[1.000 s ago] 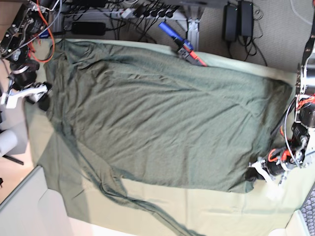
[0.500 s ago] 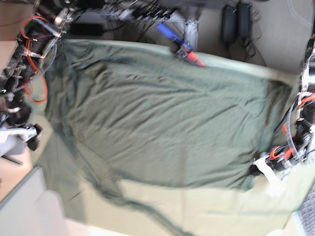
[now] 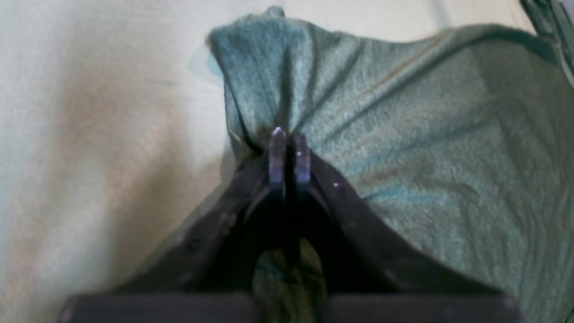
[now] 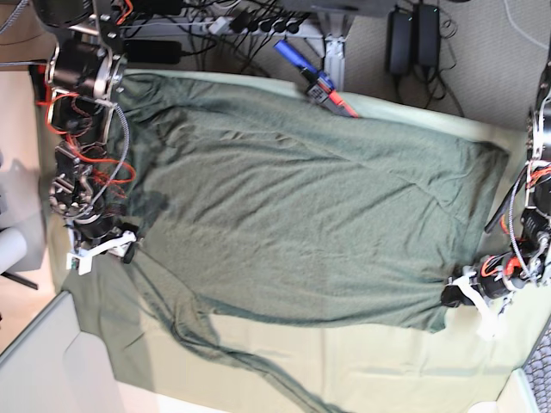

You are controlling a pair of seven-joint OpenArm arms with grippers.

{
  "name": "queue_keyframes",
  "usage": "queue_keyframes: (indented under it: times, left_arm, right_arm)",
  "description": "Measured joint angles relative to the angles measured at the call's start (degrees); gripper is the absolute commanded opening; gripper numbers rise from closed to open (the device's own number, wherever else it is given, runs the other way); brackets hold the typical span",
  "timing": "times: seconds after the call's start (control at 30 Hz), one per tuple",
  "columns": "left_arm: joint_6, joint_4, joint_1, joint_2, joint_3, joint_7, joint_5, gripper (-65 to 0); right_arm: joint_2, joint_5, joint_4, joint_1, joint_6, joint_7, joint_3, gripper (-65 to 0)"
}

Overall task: Fold the T-shirt properly
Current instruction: 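Fold the hem side over toward the collar with both grippers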

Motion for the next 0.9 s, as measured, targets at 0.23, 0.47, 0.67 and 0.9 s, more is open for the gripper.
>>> queue_keyframes:
  times: [0.23, 0.47, 0.67, 0.9]
  left_arm:
    - [0.00, 0.00, 0.00, 0.00, 0.00, -0.02, -1.55, -65.0]
    - [0.00, 0.00, 0.00, 0.00, 0.00, -0.02, -1.60, -65.0]
    - [0.00, 0.00, 0.00, -0.22, 0.00, 0.81, -1.73, -65.0]
    - [-0.44, 0.02, -0.02, -4.35, 0.09, 2.43, -5.03, -65.0]
  right_arm:
    - [-1.01, -0.61, 0.00, -0.61, -0.04, 1.40, -0.17, -37.3]
    - [-1.31, -0.68, 0.17, -1.25, -0.04, 4.42, -0.17, -65.0]
    - [-1.05, -0.66, 4.02, -1.95, -0.02, 3.67, -0.17, -65.0]
    - [0.76, -0.68, 18.43, -11.34, 0.15, 1.18, 0.02, -65.0]
